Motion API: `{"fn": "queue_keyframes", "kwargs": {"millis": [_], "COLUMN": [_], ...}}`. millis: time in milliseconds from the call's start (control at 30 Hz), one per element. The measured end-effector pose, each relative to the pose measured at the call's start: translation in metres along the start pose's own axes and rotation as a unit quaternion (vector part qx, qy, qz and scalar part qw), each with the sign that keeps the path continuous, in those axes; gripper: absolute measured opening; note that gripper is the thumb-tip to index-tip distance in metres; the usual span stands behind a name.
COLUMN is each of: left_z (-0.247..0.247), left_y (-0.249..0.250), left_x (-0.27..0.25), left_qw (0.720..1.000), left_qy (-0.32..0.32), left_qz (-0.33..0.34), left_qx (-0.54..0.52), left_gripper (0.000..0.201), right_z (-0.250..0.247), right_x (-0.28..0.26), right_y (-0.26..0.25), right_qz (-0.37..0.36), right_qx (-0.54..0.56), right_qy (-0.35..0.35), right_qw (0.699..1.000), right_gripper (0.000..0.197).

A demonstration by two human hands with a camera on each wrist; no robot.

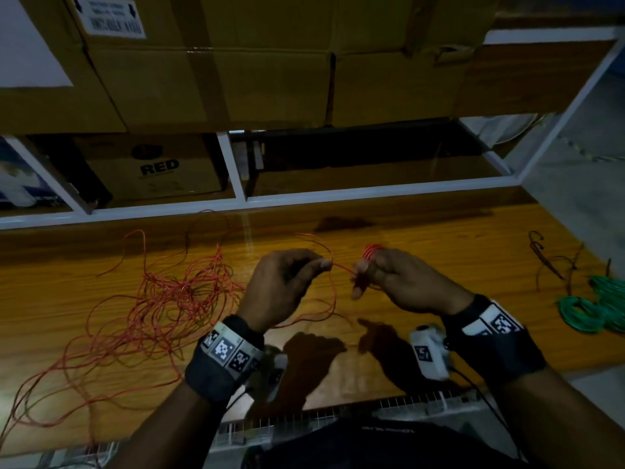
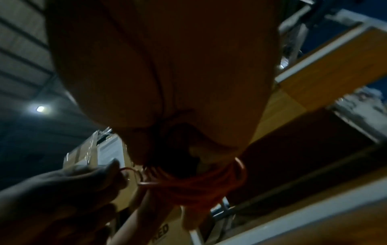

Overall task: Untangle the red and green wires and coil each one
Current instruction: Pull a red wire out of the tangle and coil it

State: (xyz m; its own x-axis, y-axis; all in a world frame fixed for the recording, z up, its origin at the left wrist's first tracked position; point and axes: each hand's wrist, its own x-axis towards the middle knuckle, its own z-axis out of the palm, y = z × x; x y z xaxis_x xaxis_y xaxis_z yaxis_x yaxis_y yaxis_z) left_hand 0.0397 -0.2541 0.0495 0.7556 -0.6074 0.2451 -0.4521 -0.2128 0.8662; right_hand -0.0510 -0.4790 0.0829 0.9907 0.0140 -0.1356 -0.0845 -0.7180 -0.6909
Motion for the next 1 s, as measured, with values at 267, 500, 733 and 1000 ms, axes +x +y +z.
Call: {"fn": "queue_keyframes", "kwargs": {"millis": [267, 500, 733, 1000], "left_z": [-0.01, 0.026, 0.061, 0.008], "left_y": [0.008, 0.004, -0.003, -0.001], "left_x": [0.027, 0.028, 0.001, 0.0], "left_qw": [0.989, 0.972, 0.995, 0.996], "left_qy": [0.033, -0.021, -0.092, -0.02], "left_qz": [0.047, 0.044, 0.012, 0.041], "left_qx": [-0.133, -0.23, -0.047, 0.081], "left_gripper": [0.019, 0.034, 0.035, 0.025], "right_z": [0.006, 0.005, -0.008, 0.013], "right_x": [-0.014, -0.013, 0.008, 0.008], "right_y": [-0.023, -0.034, -0.029, 0.013], "right_qz": [-0.034, -0.131, -0.122, 0.014], "right_qx": [0.297, 0.565, 0.615, -0.014], "right_qy": [-0.199, -0.2, 0.189, 0.061], "right_qw": [0.933, 0.79, 0.755, 0.998], "right_gripper": [0.048, 0.033, 0.034, 0.04]}}
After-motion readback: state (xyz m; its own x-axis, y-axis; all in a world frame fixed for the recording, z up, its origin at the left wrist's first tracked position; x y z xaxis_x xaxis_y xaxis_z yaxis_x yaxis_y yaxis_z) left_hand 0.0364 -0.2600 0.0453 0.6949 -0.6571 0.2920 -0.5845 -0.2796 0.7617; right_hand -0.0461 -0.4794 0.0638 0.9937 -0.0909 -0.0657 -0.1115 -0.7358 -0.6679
